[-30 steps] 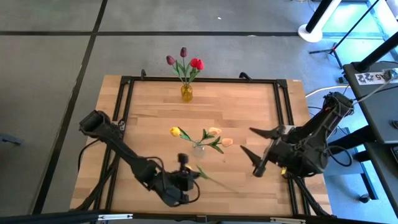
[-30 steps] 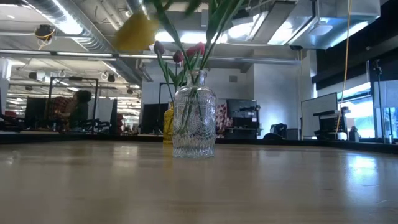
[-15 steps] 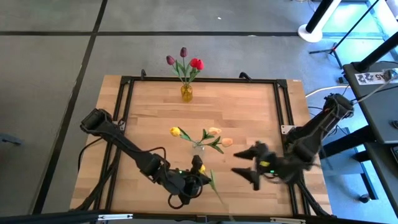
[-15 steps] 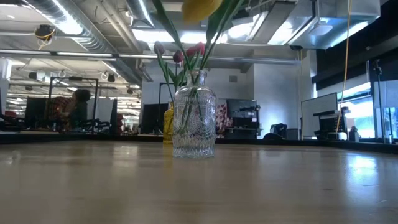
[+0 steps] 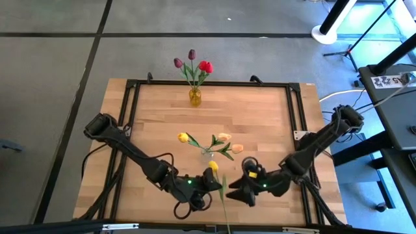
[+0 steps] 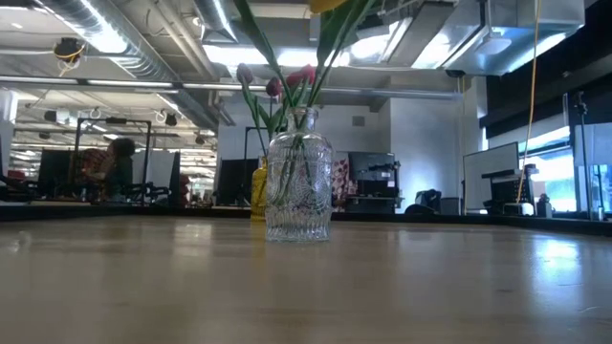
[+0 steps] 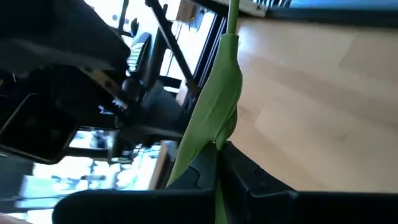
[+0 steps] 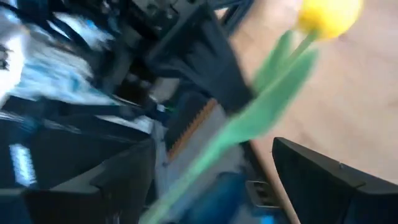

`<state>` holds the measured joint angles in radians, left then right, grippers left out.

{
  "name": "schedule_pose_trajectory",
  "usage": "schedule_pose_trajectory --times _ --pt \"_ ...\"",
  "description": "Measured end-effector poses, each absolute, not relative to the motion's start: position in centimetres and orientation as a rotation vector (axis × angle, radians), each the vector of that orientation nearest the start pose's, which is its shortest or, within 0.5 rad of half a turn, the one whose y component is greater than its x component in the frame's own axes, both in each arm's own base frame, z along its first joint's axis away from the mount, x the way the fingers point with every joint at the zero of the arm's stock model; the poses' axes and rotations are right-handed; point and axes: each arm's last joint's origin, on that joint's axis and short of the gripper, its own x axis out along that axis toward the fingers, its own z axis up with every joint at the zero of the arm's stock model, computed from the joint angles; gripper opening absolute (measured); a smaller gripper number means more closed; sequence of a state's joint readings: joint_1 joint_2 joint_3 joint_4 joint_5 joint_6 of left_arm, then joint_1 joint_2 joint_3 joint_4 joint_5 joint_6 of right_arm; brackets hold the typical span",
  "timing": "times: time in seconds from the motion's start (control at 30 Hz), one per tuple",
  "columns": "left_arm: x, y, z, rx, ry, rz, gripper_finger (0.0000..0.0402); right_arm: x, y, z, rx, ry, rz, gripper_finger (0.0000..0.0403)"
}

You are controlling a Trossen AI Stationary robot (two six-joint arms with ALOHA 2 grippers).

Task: Sort flowers into vase by color
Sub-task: Put the yellow flower into the transparent vase

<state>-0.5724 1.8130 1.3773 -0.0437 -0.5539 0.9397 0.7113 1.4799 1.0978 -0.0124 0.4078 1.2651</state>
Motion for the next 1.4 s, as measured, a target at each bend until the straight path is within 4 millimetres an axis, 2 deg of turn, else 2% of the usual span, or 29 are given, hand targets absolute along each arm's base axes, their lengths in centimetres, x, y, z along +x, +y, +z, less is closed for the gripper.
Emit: schedule_pose_trajectory --times 0.13,0.3,0.43,0.63,0.83,0.93,1.07,1.2,1.3,1.4 --pt "35.9 -20.4 26.9 1.25 0.387 -0.189 0.0002 27.3 21.1 28.6 1.179 0.478 0.043 0.0324" --pt "36.2 -19.9 26.9 1.249 0.391 -0.174 0.0002 28.2 20.8 27.6 1.259 0.499 -0.008 0.0308" --pt "36.2 -19.8 26.9 1.264 0.398 -0.156 0.0002 28.5 20.4 27.7 1.27 0.469 -0.026 0.0257" --pt "35.9 -20.3 26.9 1.267 0.39 -0.166 0.0008 28.4 20.4 27.6 1.267 0.475 -0.034 0.0144" --pt "35.6 -20.9 27.0 1.278 0.379 -0.181 0.0049 28.4 20.5 27.6 1.222 0.506 0.009 0.002" --pt "35.5 -20.9 27.1 1.252 0.378 -0.175 0.0077 28.4 20.5 27.6 1.195 0.501 0.012 0.0017" --pt "35.2 -21.5 27.3 1.122 0.37 -0.1 0.0106 28.4 20.4 27.6 1.155 0.476 0.002 0.0022" --pt "33.1 -23.6 28.7 0.997 0.316 -0.077 0.0121 28.5 20.5 27.9 1.038 0.424 0.03 0.0007" --pt "30.5 -25.1 30.4 0.886 0.277 -0.078 0.0124 28.7 20.5 28.7 0.89 0.343 0.094 0.0012" --pt "27.2 -26.1 32.3 0.692 0.267 -0.116 0.0122 28.9 20.6 29.3 0.671 0.267 0.147 0.0008"
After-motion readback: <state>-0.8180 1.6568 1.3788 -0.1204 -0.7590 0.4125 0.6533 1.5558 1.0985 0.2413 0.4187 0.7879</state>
